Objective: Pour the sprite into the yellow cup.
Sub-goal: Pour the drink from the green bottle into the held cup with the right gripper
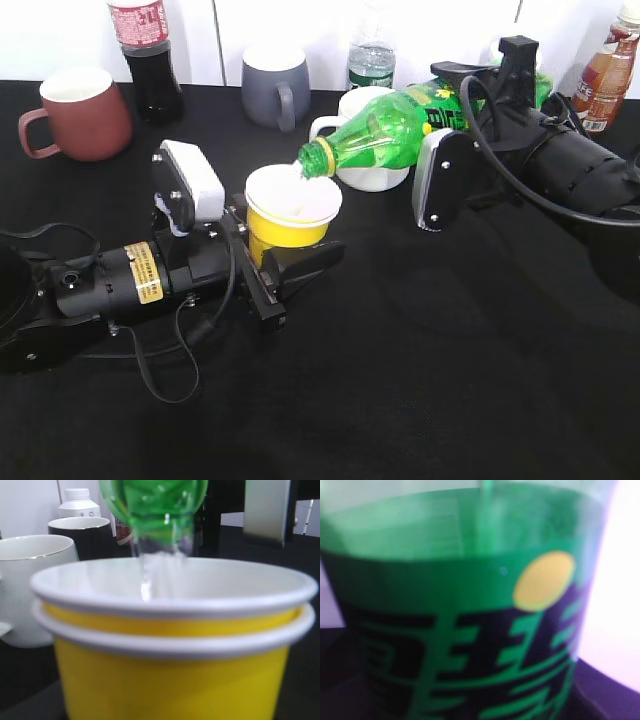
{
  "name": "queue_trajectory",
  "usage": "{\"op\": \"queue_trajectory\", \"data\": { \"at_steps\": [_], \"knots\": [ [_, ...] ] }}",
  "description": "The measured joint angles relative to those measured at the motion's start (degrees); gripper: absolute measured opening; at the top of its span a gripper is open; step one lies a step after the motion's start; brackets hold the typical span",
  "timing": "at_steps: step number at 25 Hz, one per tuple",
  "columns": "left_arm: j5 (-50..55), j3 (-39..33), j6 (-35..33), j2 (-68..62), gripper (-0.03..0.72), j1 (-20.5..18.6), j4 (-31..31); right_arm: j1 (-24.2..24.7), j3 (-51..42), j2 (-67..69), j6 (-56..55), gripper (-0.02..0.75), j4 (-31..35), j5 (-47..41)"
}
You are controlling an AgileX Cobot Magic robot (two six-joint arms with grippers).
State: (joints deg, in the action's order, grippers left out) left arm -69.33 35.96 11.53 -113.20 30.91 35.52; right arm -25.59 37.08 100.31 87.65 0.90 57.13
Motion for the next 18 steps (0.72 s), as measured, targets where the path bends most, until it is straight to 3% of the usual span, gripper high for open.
{"op": "queue_trajectory", "data": {
  "at_steps": [12,18],
  "knots": [
    [0.28,0.0,0.0,0.0,0.454,0.0,0.0,0.0,0.0,0.0,-3.32,0.438,0.0,0.06],
    [0.4,0.0,0.0,0.0,0.454,0.0,-2.22,0.0,0.0,0.17,-18.34,0.438,-0.9,-0.1]
  ]
}}
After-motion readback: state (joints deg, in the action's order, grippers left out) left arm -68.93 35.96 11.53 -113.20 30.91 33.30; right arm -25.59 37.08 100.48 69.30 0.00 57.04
